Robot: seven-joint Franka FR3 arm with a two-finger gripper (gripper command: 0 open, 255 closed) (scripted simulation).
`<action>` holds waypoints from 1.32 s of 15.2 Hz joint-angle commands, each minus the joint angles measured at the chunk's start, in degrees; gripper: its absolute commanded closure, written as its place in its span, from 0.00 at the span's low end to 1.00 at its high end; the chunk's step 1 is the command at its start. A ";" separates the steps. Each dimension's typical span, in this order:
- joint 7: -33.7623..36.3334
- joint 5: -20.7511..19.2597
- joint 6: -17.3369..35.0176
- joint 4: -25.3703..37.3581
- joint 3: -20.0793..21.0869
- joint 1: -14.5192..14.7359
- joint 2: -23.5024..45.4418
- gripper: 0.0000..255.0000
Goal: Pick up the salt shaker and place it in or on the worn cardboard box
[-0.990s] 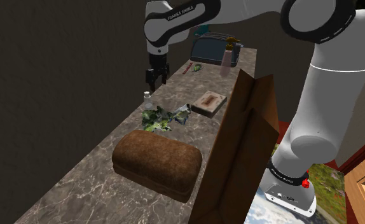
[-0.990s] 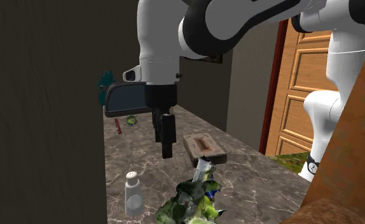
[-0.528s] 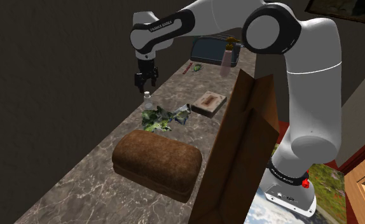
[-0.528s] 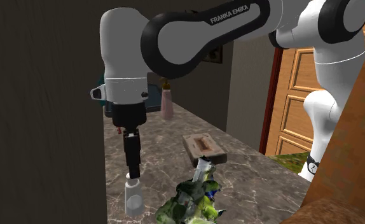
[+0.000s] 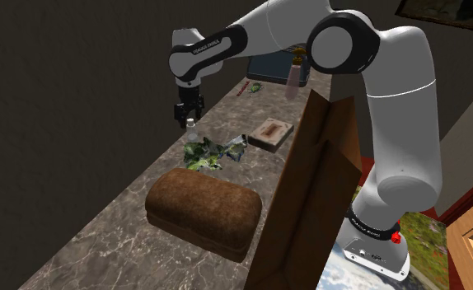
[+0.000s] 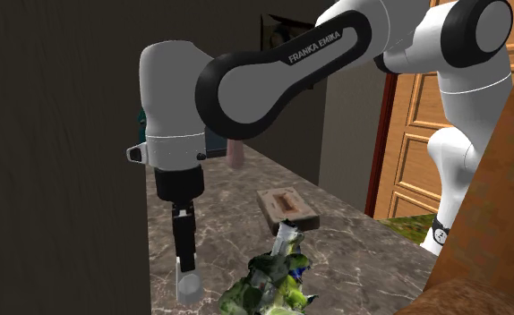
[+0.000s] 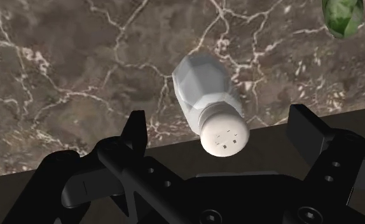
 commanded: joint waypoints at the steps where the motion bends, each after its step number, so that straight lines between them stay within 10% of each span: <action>1: 0.04 0.00 0.27 -0.11 0.01 0.04 0.13 0.00; 6: 0.04 0.00 0.26 -0.10 0.01 0.04 0.13 0.00; 7: 0.04 0.00 0.26 -0.10 0.01 0.04 0.13 1.00; 20: 0.19 -0.02 -2.31 1.48 0.03 0.03 -0.87 1.00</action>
